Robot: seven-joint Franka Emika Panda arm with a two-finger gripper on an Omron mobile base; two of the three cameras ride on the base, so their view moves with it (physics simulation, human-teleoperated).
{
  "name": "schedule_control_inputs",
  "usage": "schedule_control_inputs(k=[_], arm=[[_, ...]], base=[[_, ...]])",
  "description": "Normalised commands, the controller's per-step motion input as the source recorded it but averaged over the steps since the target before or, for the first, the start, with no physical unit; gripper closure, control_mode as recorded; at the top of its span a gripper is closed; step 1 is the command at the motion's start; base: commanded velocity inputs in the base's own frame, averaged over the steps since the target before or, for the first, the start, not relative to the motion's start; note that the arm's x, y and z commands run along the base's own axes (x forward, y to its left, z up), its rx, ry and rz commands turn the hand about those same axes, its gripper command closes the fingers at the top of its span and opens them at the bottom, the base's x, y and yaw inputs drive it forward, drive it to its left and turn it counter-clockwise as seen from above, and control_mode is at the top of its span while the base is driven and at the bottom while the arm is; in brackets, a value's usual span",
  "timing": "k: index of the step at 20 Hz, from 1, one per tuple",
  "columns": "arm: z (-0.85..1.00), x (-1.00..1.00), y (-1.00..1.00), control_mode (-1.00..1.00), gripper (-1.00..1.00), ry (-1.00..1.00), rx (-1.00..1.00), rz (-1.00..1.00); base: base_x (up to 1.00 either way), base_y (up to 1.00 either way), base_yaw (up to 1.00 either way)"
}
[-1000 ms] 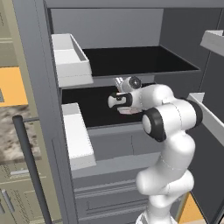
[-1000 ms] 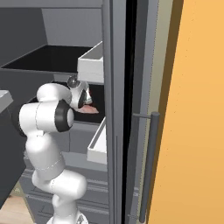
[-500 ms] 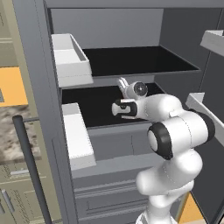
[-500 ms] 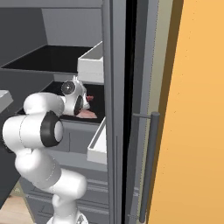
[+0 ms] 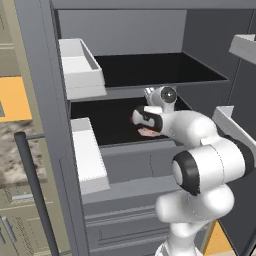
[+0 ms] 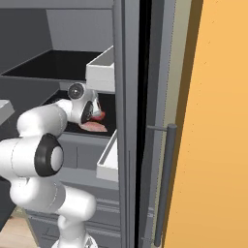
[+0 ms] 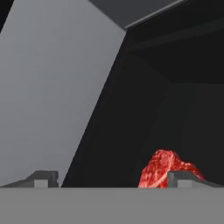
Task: Place the steak on the counter behind the older steak on the same shelf of the fridge to maintain FIFO order. Close the fridge door when finished.
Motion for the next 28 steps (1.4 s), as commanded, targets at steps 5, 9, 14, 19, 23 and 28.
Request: schedule_control_inputs(k=[5,9,14,19,23,28], arm=[[0.0,-0.94,0.0,-1.0,-1.0,-0.05,0.0,0.0],[0.09,-1.0,0.0,-1.0,-1.0,-0.02,0.0,0.0],[0.63,-0.99,0.0,-1.0,-1.0,0.03,0.03,-0.01],[0.34,-1.0,0.0,-1.0,-1.0,0.07,0.07,0.0],[0.24,-1.0,0.0,-1.0,-1.0,0.03,0.04,0.0],[0.09,-1.0,0.0,-1.0,-1.0,0.02,0.0,0.0]], base=[[0.0,0.0,0.0],[0.0,0.0,0.0],[0.0,0.0,0.0],[0.0,0.0,0.0],[0.0,0.0,0.0],[0.0,0.0,0.0]])
